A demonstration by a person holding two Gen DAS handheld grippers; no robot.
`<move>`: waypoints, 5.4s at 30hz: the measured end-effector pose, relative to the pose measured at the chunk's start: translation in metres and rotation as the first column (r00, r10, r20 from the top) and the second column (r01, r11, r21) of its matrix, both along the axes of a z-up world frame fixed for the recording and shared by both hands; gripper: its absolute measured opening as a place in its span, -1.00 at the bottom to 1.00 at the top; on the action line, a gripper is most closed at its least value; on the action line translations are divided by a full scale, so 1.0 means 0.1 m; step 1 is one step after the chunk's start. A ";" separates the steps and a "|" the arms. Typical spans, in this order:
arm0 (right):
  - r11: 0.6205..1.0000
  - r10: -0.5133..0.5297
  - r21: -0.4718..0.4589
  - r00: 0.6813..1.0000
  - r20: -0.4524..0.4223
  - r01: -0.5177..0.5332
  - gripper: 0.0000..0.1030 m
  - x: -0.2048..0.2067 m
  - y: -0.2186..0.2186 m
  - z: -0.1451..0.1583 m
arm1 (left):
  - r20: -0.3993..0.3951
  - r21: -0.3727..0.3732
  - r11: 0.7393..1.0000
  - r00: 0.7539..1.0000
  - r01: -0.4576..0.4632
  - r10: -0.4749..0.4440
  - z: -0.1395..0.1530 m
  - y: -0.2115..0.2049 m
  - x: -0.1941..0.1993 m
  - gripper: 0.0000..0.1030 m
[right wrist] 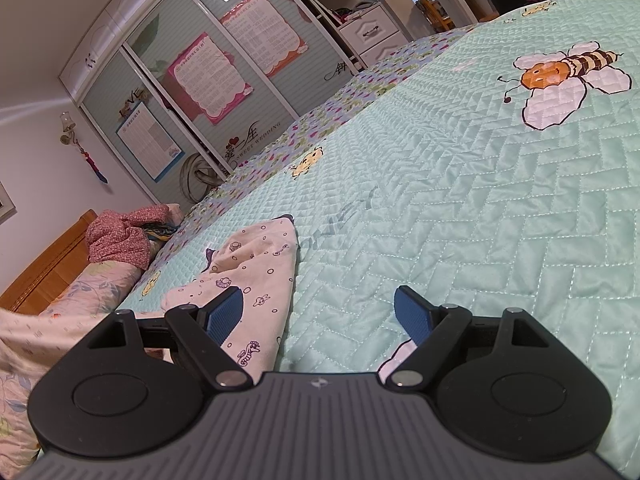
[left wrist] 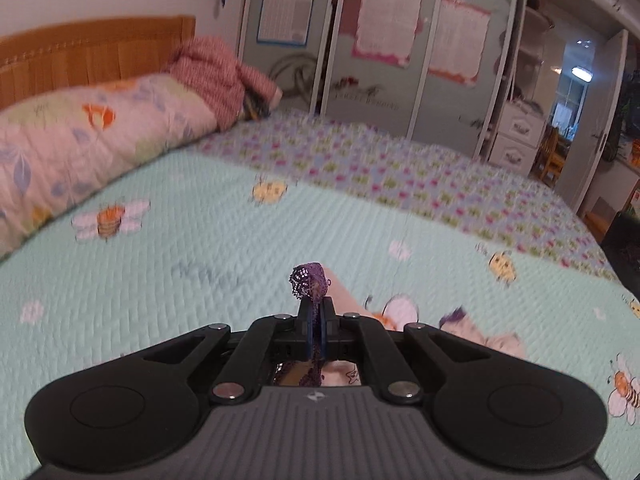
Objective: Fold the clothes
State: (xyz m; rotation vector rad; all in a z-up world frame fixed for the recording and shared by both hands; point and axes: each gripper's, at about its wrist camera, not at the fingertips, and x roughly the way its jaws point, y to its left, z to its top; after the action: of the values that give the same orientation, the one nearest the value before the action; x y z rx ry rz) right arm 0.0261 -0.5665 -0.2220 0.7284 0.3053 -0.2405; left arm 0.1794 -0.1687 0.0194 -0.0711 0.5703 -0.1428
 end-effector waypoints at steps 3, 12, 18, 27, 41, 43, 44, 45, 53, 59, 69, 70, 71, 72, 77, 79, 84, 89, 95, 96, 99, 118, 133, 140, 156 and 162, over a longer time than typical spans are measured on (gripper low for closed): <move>1.000 0.001 -0.001 1.000 -0.002 -0.001 0.62 0.00 0.00 0.00 | 0.035 0.046 0.998 0.998 -0.052 0.050 0.19 0.02 0.01 -0.96; 1.000 0.003 -0.001 1.000 -0.004 -0.003 0.62 0.00 0.01 0.00 | -0.036 0.113 0.957 0.961 -0.268 0.274 -0.02 0.43 0.16 -0.96; 1.000 0.003 -0.001 1.000 -0.004 -0.003 0.62 0.01 0.01 0.00 | -0.039 0.013 0.909 0.908 -0.417 0.417 0.01 0.85 0.10 -0.96; 1.000 0.004 -0.006 1.000 -0.010 -0.004 0.62 0.02 0.03 0.01 | -0.205 0.085 0.939 0.916 -0.333 0.344 -0.49 0.88 -0.07 -0.90; 1.000 -0.004 -0.012 1.000 0.004 0.004 0.63 0.03 0.03 0.00 | -0.373 0.013 0.654 0.603 -0.756 0.705 -1.50 1.68 -0.98 -0.01; 1.000 -0.002 -0.005 1.000 0.011 0.002 0.63 0.03 0.02 0.00 | -0.291 -0.091 0.704 0.695 -0.704 0.657 -1.49 1.59 -1.09 -0.03; 1.000 0.004 0.004 1.000 0.015 -0.004 0.63 0.05 0.01 0.00 | -0.236 -0.121 0.756 0.759 -0.643 0.607 -1.47 1.49 -1.12 -0.03; 1.000 0.009 0.013 1.000 0.019 -0.009 0.63 0.08 0.00 0.00 | -0.174 -0.131 0.828 0.835 -0.545 0.522 -1.44 1.31 -1.11 -0.03; 0.982 0.144 0.131 0.989 -0.026 -0.139 0.63 0.97 -0.46 0.08 | -0.074 -0.186 0.913 0.921 0.364 -0.383 -1.16 -0.30 0.03 0.08; 0.970 0.217 0.123 0.975 -0.053 -0.209 0.63 1.58 -0.58 0.08 | -0.155 -0.092 0.891 0.877 0.445 -0.454 -1.31 -1.28 1.06 0.08; 0.918 0.377 0.122 0.926 0.033 -0.378 0.42 1.70 -0.55 0.01 | -0.298 -0.096 0.879 0.829 0.467 -0.473 -1.68 -1.80 1.66 0.08; 0.915 0.380 0.133 0.924 0.034 -0.381 0.37 1.70 -0.57 0.00 | -0.302 -0.101 0.877 0.825 0.470 -0.477 -1.69 -1.82 1.67 0.08; 0.915 0.372 0.150 0.927 0.038 -0.374 0.28 1.69 -0.59 0.00 | -0.311 -0.105 0.875 0.820 0.473 -0.481 -1.70 -1.83 1.67 0.08; 0.913 0.368 0.171 0.929 0.043 -0.369 0.19 1.69 -0.62 -0.02 | -0.323 -0.102 0.876 0.817 0.472 -0.478 -1.71 -1.85 1.67 0.07; 0.888 0.380 0.259 0.923 0.055 -0.381 -0.39 1.72 -0.69 -0.11 | -0.377 -0.085 0.857 0.780 0.509 -0.500 -1.82 -1.99 1.69 -0.76; 0.888 0.384 0.265 0.923 0.025 -0.377 -0.75 1.74 -0.66 -0.13 | -0.377 -0.020 0.842 0.776 0.539 -0.506 -1.81 -2.03 1.66 -0.93; 0.948 0.283 0.167 0.958 -0.056 -0.270 -0.97 1.65 -0.65 -0.04 | -0.359 0.069 0.816 0.777 0.574 -0.516 -1.74 -1.99 1.74 -0.94; 0.937 0.313 0.183 0.948 -0.057 -0.298 -0.97 1.69 -0.67 -0.09 | -0.315 0.111 0.809 0.793 0.577 -0.522 -1.84 -2.05 1.74 -0.79; 0.901 0.342 0.275 0.940 0.022 -0.334 -0.67 1.67 -0.78 -0.15 | -0.284 0.051 0.868 0.840 0.494 -0.462 -1.77 -1.90 1.78 -0.45; 0.892 0.346 0.296 0.937 0.042 -0.342 -0.60 1.66 -0.81 -0.16 | -0.263 0.053 0.888 0.864 0.458 -0.430 -1.73 -1.85 1.75 -0.43; 0.884 0.338 0.323 0.939 0.060 -0.338 -0.59 1.64 -0.85 -0.16 | -0.204 -0.010 0.902 0.882 0.432 -0.424 -1.61 -1.68 1.59 -0.43; 0.888 0.325 0.323 0.944 0.058 -0.326 -0.60 1.62 -0.86 -0.16 | -0.245 -0.110 0.779 0.743 0.617 -0.623 -1.63 -1.38 1.16 -0.92; 0.902 0.327 0.284 0.944 0.039 -0.324 -0.52 1.67 -0.79 -0.13 | -0.230 -0.142 0.924 0.896 0.356 -0.381 -1.56 -1.20 1.45 -0.16; 0.908 0.343 0.239 0.938 0.051 -0.345 -0.20 1.78 -0.68 -0.08 | -0.391 -0.281 0.906 0.824 0.318 -0.410 -1.84 -1.58 2.00 0.11; 0.920 0.386 0.066 0.923 0.005 -0.385 -0.98 2.01 -0.62 0.15 | -0.178 -0.206 0.846 0.831 0.492 -0.526 -1.63 -1.97 1.85 -0.93; 0.855 0.336 -0.342 0.920 -0.204 -0.389 -0.96 2.07 -0.26 0.27 | -0.230 -0.074 0.849 0.820 0.522 -0.524 -1.85 -2.23 2.01 -0.91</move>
State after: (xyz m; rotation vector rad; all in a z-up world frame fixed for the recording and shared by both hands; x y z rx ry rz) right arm 0.2333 -0.5928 -0.1951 0.2606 0.5061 0.0157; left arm 0.3807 -0.3922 -0.1653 0.0662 0.8267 -0.6852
